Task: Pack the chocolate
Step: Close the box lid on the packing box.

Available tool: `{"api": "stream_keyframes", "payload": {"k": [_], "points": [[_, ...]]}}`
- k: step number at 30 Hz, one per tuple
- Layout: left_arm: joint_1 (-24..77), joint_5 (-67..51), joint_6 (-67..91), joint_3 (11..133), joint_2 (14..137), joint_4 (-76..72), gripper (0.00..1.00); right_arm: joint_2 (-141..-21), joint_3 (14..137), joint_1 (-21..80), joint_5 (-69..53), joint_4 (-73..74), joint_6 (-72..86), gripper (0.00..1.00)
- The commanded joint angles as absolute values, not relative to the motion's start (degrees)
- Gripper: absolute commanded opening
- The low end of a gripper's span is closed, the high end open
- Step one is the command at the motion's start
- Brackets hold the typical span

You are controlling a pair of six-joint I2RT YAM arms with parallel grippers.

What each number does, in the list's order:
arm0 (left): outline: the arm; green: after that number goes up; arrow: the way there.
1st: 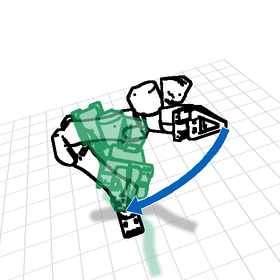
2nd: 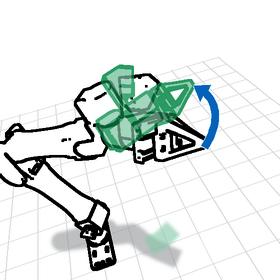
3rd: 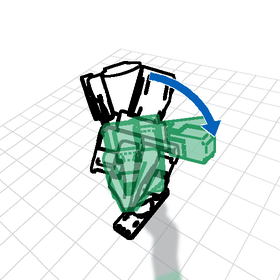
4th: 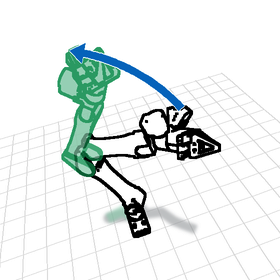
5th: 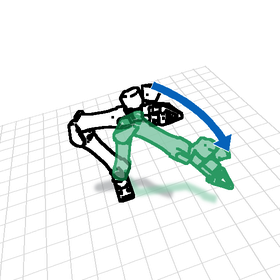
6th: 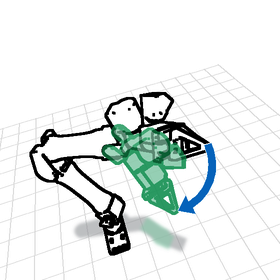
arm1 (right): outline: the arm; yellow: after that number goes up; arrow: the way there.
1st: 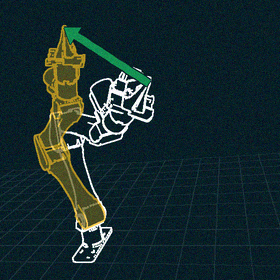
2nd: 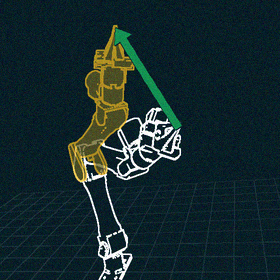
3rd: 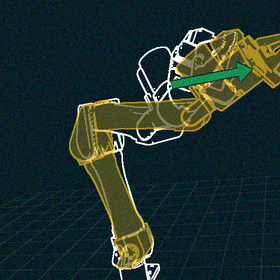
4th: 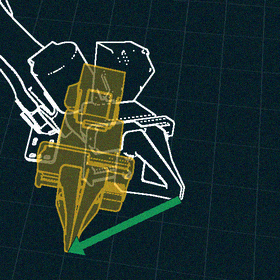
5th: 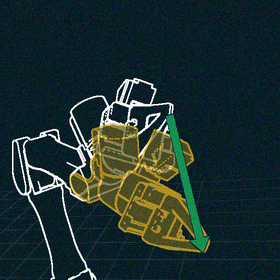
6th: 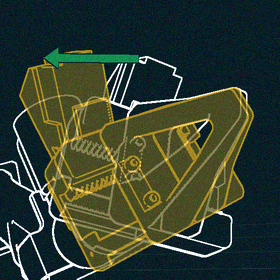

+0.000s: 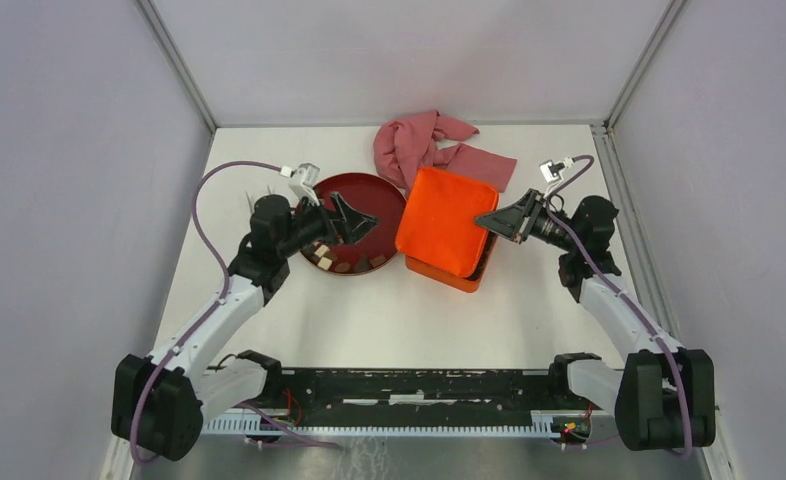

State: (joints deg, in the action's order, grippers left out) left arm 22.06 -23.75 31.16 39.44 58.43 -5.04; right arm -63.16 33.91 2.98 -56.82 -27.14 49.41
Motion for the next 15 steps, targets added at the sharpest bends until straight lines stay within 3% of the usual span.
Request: {"api": "stream_keyframes", "payload": {"k": [1,15], "points": [[17.46,-39.27,40.18,37.17,64.37,-23.78,0.97,-64.33,29.19,2.41,-54.62,-44.97,71.44,0.0],[17.94,-41.31,39.29,45.53,83.44,-21.72,0.73,-72.43,24.04,1.81,-50.0,-46.22,70.94,0.0]]}}
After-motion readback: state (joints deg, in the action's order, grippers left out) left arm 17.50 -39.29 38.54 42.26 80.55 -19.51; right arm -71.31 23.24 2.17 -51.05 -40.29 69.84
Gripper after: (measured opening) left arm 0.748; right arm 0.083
